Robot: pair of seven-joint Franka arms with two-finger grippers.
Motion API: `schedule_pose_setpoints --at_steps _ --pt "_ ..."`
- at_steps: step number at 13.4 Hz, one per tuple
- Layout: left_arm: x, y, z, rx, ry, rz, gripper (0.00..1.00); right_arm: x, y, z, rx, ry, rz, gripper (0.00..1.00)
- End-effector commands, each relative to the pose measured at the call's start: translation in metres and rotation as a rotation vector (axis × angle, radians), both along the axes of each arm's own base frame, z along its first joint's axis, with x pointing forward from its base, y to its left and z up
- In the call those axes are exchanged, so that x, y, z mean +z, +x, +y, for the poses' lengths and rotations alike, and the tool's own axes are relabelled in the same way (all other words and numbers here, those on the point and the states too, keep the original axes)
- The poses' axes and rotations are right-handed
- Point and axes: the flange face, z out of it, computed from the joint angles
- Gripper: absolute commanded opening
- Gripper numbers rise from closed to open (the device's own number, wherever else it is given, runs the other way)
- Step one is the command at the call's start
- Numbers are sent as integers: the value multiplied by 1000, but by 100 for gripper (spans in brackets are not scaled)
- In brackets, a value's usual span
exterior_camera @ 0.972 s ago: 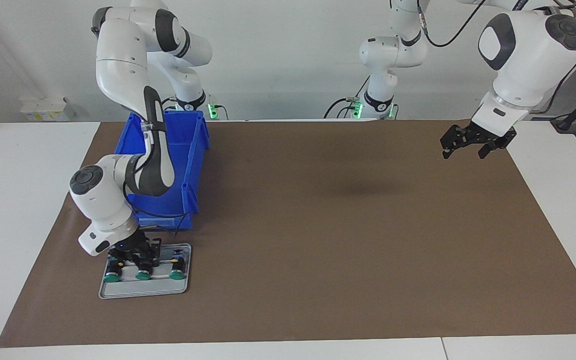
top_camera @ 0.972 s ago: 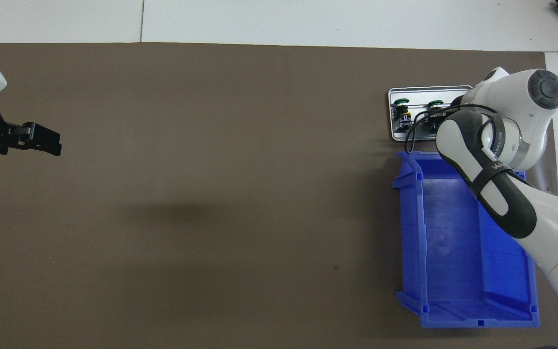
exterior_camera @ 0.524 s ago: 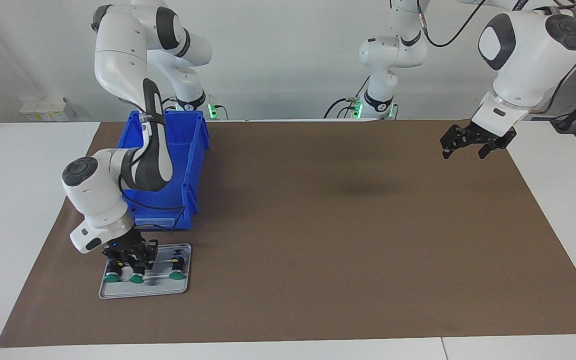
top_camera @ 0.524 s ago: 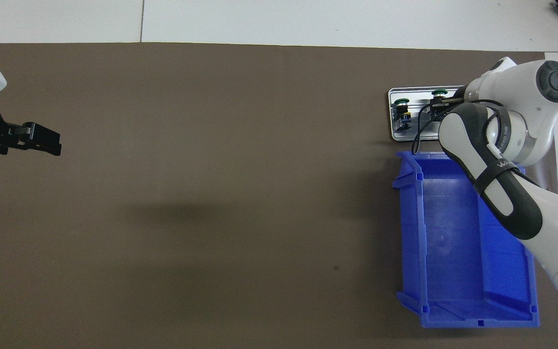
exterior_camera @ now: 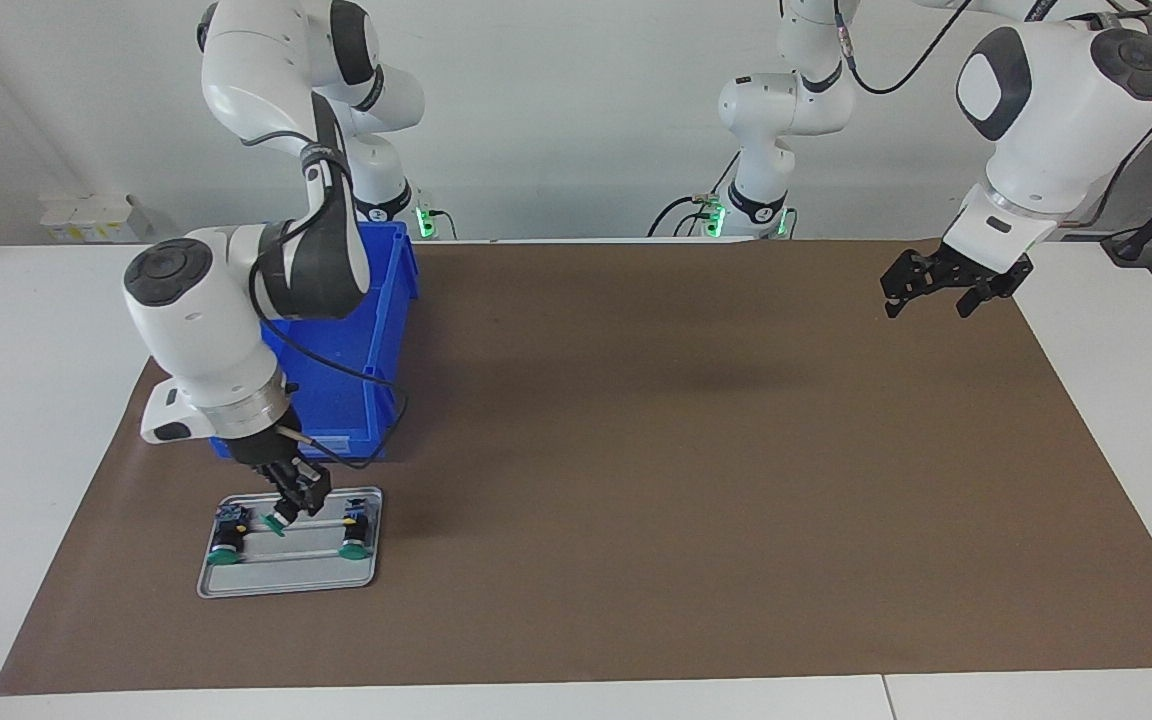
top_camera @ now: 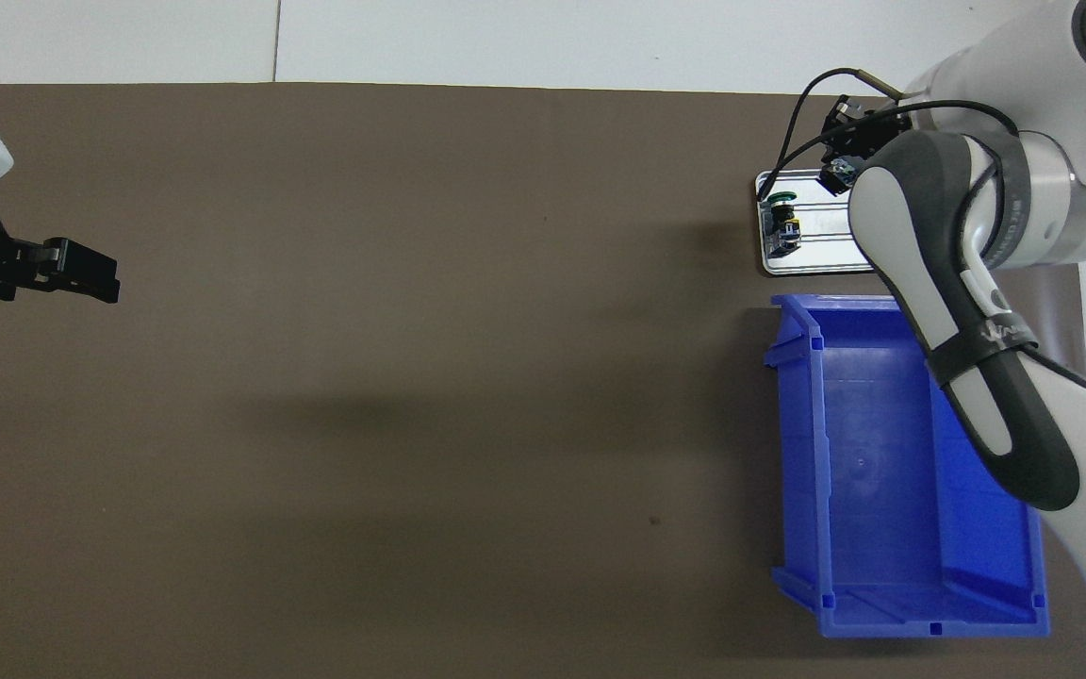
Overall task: Place and press button with both arms
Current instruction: 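Carry the part to mid-table with the right gripper while the left gripper approaches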
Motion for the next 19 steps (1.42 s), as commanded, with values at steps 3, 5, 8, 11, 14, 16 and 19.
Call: schedule_pose_setpoints --at_steps 3,5,8,11,14,16,19 --pt "1 -8 3 9 12 -14 100 14 -25 110 -407 82 17 0" --pt "1 -8 3 9 12 -14 100 11 -44 162 -524 89 44 0" --pt "14 -17 -30 -52 9 -28 100 4 -77 247 -654 87 28 0" --pt "14 -17 -27 -48 10 -27 100 -46 -116 332 -758 55 48 0" --pt "14 -15 -29 -51 9 -43 100 -81 -129 386 -852 68 31 0" --pt "15 -15 -33 -57 8 -47 100 -99 -151 428 -855 105 24 0" --pt "15 -16 -40 -60 6 -48 100 -96 -170 460 -824 194 14 0"
